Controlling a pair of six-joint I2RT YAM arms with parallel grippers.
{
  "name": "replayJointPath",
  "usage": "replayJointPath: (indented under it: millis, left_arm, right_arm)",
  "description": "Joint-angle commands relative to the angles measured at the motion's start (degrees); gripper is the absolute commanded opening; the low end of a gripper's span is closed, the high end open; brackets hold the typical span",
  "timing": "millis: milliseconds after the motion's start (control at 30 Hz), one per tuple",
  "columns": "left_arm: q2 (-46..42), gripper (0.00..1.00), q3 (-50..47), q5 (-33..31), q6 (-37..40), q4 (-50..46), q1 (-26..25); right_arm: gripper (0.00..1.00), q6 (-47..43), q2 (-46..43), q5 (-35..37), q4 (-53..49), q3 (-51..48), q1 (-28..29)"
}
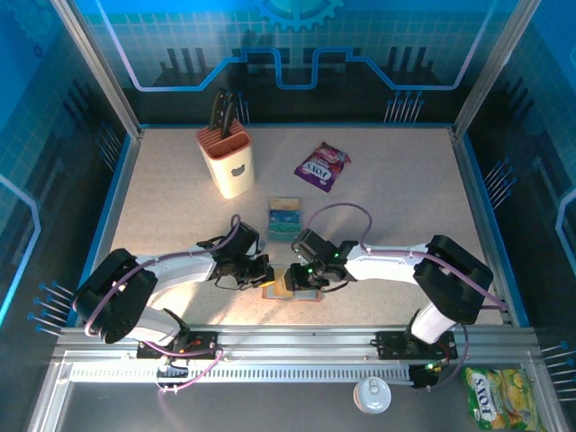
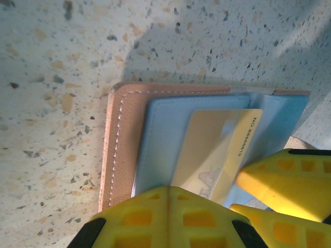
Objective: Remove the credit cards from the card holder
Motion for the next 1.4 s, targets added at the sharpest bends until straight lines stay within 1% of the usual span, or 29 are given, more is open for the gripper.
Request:
replayJointPath:
  millis: [0,333,533,833,1167,1367]
  left_arm:
    - [1.1,0.0,-0.2,-0.6,0.7,-1.0,-0.4]
    - [2.2,0.0,-0.3,-0.7,0.7,-1.4,-0.4]
    - [2.2,0.0,-0.2,-0.8,0.8,-1.7,-0.4]
    - [2.2,0.0,0.1,-0.9,1.0,-2.1,-0.4]
    - [1.9,0.0,0.0,-1.1,1.2,-2.5,-0.4]
    - [1.1,0.0,0.0,-1.5,1.3,-3.3,-0.4]
  right_arm:
    - [0.34,1.6,0.9,-1.4,2.8,-1.4,-0.9]
    - [0.31,5.9,-0.2,-5.5,13.4,-6.3,-2.5]
    - [0.27,6.2,-1.4,-6.0,12.6,-5.7,-2.5]
    - [0.23,4.7,-3.4,-4.5,8.4,-4.4,-2.6]
    - [0.16,4.9,-1.7,-5.7,10.6,-5.1,-2.7]
    - [0.13,4.2,-3.1,-5.3,9.8,-6.3,-3.2]
